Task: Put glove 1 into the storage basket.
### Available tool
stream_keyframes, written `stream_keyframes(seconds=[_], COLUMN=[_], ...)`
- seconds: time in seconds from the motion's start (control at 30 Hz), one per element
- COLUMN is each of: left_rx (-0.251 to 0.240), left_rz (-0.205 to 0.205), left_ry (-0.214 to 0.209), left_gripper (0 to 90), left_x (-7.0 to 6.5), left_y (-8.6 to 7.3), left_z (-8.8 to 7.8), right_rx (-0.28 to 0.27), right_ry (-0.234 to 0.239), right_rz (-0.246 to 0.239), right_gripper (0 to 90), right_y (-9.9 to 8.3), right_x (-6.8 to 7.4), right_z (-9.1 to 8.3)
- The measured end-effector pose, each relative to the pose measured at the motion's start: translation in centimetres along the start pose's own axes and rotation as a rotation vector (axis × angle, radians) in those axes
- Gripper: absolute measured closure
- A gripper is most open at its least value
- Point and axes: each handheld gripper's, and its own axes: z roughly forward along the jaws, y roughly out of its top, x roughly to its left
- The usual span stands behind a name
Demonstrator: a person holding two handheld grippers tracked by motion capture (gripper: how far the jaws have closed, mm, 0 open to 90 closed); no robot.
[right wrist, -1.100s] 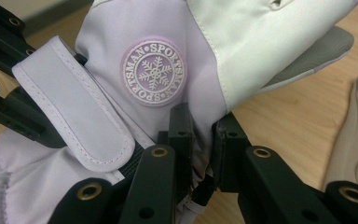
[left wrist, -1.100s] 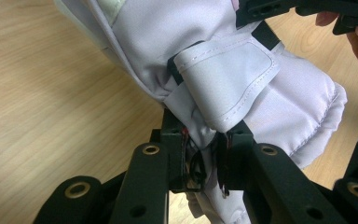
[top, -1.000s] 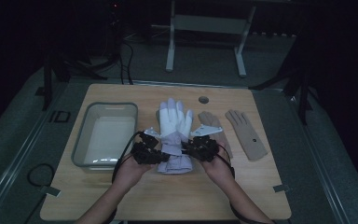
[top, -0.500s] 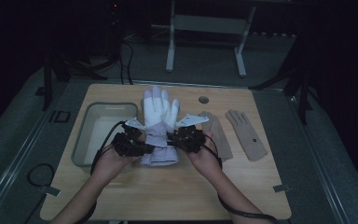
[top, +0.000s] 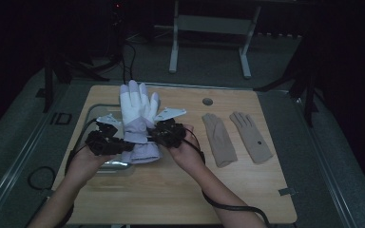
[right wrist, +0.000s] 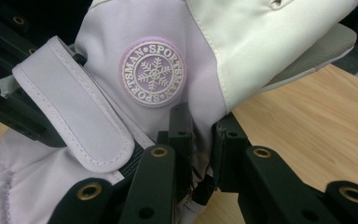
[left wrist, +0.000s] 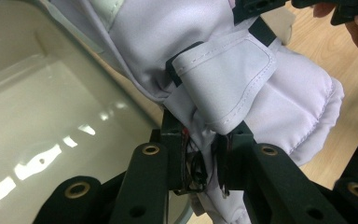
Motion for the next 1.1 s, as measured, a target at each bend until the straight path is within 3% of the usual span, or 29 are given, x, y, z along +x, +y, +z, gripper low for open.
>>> stream_keyframes(seconds=[0.23, 0.53, 0.73, 0.83, 1.1], left_rx=[0.03, 0.077, 0.112, 0.127, 0.191], left_rz=[-0.013, -0.048, -0.07, -0.088, -0.097], left_ry=[0.019, 0.036, 0.022, -0.004, -0.009], left_gripper=[76.0, 76.0, 76.0, 75.9, 75.6], left_x=[2.5, 6.2, 7.9, 8.5, 9.3], left_y=[-1.1, -2.9, -4.3, -5.2, -5.9], left_z=[-2.2, -4.0, -2.9, -1.5, 0.7], right_rx=[-0.002, 0.023, 0.066, 0.102, 0.191], right_ry=[0.031, 0.077, 0.081, 0.081, 0.079], right_rz=[0.005, 0.033, 0.045, 0.055, 0.086], right_gripper=[79.9, 79.9, 79.9, 79.8, 79.8], right_y=[1.7, 3.6, 3.1, 2.4, 0.6], right_x=[1.7, 4.0, 4.8, 4.7, 4.5], right_z=[2.3, 6.6, 9.1, 10.0, 12.1])
